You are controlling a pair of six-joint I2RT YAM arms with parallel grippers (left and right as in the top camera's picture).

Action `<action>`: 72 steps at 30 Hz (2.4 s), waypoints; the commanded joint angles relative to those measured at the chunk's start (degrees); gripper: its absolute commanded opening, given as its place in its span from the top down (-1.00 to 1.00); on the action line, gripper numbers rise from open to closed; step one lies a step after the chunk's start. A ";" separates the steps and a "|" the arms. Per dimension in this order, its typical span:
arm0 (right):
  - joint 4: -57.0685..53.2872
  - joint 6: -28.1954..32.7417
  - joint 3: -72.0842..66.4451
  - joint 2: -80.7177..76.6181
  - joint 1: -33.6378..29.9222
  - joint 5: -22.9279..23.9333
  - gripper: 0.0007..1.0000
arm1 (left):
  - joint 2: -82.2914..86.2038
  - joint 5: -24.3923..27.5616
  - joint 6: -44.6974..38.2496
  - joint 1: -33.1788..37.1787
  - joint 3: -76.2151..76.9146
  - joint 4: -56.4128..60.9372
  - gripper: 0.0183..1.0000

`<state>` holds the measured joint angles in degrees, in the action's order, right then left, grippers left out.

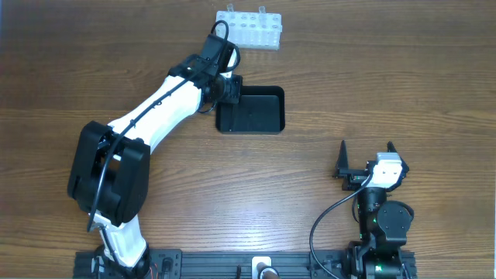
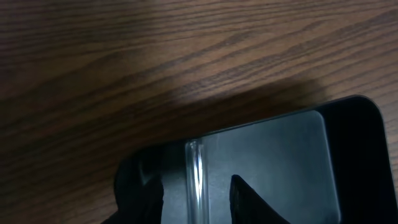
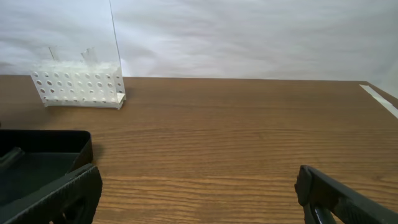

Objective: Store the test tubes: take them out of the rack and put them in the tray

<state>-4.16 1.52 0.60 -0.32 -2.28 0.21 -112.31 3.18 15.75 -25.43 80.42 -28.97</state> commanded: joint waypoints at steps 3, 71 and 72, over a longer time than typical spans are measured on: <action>-0.17 -0.20 -0.28 -0.09 -0.37 0.52 -0.98 | -0.26 -4.57 0.07 0.24 0.50 9.57 -0.13; -0.17 -0.20 -0.28 -0.09 -0.37 0.52 -0.98 | -32.26 -22.32 -10.60 0.98 17.79 71.32 -0.52; -0.17 -0.20 -0.28 -0.09 -0.37 0.52 -0.98 | -32.24 -22.34 -11.43 0.90 17.84 71.34 -0.53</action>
<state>-4.16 1.54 0.60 -0.32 -2.28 0.23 -143.06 -18.94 6.68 -24.10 97.03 42.26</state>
